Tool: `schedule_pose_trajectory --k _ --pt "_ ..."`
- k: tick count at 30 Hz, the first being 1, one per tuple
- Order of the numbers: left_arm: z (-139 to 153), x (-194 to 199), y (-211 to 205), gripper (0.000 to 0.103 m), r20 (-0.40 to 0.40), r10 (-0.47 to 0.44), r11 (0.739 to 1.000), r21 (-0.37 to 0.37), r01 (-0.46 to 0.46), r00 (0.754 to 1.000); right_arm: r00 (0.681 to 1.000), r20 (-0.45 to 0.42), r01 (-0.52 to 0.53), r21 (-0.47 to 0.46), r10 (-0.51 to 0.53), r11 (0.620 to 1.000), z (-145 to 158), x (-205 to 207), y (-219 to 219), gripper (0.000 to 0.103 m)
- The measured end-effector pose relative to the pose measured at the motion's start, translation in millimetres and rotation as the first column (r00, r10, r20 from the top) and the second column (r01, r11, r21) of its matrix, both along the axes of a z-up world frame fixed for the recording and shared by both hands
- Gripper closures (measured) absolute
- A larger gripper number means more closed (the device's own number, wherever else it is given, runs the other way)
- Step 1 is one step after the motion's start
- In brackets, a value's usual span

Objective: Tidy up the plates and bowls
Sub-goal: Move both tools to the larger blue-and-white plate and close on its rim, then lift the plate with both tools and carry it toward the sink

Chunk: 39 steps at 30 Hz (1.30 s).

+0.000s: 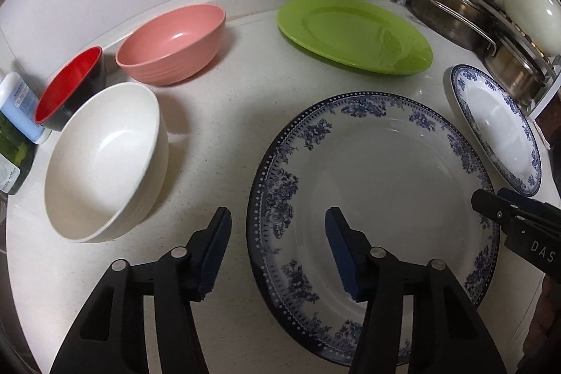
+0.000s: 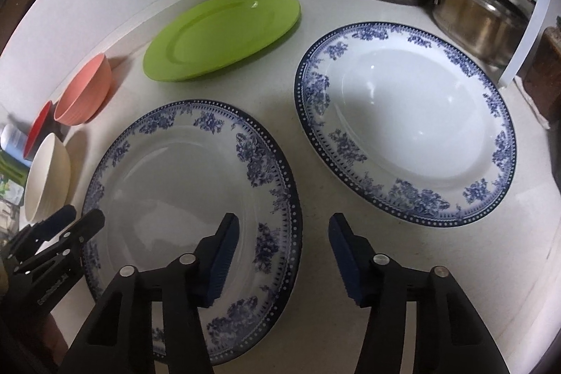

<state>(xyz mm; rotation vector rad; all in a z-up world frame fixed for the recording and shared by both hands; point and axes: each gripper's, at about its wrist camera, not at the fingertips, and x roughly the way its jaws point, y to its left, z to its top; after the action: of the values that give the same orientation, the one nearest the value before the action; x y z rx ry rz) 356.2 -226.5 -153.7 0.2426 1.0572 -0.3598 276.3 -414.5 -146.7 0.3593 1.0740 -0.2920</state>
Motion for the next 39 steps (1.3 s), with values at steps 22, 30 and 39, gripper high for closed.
schedule_pose_trajectory --k 22,30,39 --pt "-8 6 1 0.070 -0.037 0.033 0.999 -0.014 -0.033 0.999 0.999 -0.024 -0.027 -0.013 0.027 1.000 -3 9 2 0.071" --pt "-2 1 6 0.070 -0.014 0.046 0.999 -0.025 -0.047 0.999 0.999 -0.007 -0.035 -0.024 0.035 0.999 5 5 6 0.071" --pt "29 -18 37 0.070 0.042 0.095 0.994 -0.049 -0.093 0.995 0.996 0.041 -0.076 -0.040 0.077 0.996 32 -7 33 0.071"
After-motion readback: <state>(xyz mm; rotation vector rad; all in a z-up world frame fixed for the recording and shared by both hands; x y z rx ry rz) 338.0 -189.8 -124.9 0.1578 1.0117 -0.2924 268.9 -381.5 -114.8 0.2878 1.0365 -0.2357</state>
